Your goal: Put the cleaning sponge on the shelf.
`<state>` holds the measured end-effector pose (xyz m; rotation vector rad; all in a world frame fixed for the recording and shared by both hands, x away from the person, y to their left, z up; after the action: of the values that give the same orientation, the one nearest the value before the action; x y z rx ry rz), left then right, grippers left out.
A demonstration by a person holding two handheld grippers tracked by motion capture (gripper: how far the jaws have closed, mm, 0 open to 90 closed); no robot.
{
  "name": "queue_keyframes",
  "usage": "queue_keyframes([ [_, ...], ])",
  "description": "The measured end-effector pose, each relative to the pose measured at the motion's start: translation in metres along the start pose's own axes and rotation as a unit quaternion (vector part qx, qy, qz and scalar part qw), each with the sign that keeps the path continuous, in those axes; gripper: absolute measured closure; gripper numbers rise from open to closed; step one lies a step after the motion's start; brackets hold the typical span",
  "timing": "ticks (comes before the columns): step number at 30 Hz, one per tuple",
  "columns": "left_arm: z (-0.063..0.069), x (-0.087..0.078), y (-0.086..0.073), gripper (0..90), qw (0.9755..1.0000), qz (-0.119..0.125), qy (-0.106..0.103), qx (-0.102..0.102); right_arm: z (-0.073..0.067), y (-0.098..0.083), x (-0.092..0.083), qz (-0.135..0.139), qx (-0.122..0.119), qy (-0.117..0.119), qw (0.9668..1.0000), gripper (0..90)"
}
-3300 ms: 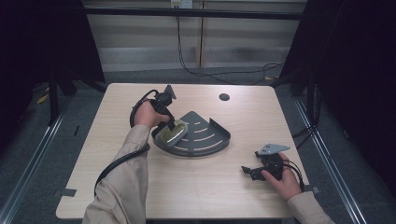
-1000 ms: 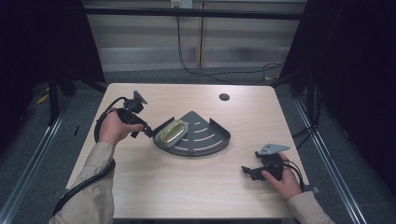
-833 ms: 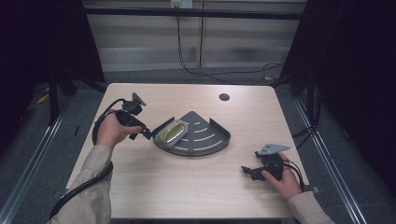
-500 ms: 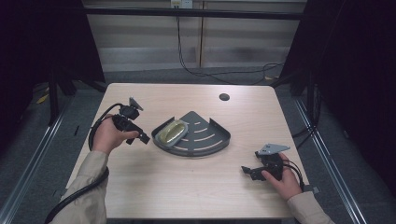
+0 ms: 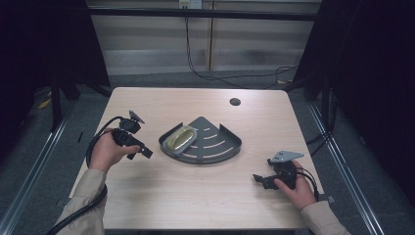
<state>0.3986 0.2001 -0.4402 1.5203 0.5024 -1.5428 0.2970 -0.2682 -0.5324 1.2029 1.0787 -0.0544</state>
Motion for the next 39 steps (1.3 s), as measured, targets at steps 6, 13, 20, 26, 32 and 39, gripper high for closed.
queue_keyframes([
  [6,-0.007,0.002,-0.012,20.3,0.9999,0.004,-0.005,-0.013,0.000,0.000,0.000,0.000,0.000,0.000,1.0000,12.9],
  [13,-0.013,0.000,-0.022,20.0,0.9997,0.009,-0.001,-0.024,0.000,0.000,0.000,0.000,0.000,0.000,1.0000,12.9],
  [20,-0.017,0.002,-0.034,19.9,0.9996,-0.004,0.001,-0.028,0.000,0.000,0.000,0.000,0.000,0.000,1.0000,12.9],
  [26,-0.019,0.003,-0.041,19.9,0.9996,-0.003,0.000,-0.030,0.000,0.000,0.000,0.000,0.000,0.000,1.0000,12.9],
  [32,-0.021,0.006,-0.050,19.9,0.9992,-0.003,0.002,-0.039,0.000,0.000,0.000,0.000,0.000,0.000,1.0000,12.9],
  [39,-0.023,0.010,-0.062,19.9,0.9991,0.002,0.001,-0.041,0.000,0.000,0.000,0.000,0.000,0.000,1.0000,12.9],
])
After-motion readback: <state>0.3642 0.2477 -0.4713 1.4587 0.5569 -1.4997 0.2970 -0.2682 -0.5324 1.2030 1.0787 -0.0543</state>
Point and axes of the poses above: each handheld gripper's, and its own axes: x roughly forward along the jaws, y roughly out of its top, z roughly to its right, the point moved 3 cm from there along x, roughly forward along the jaws, and after that the axes turned 2 degrees about y, right-handed, at the moved point
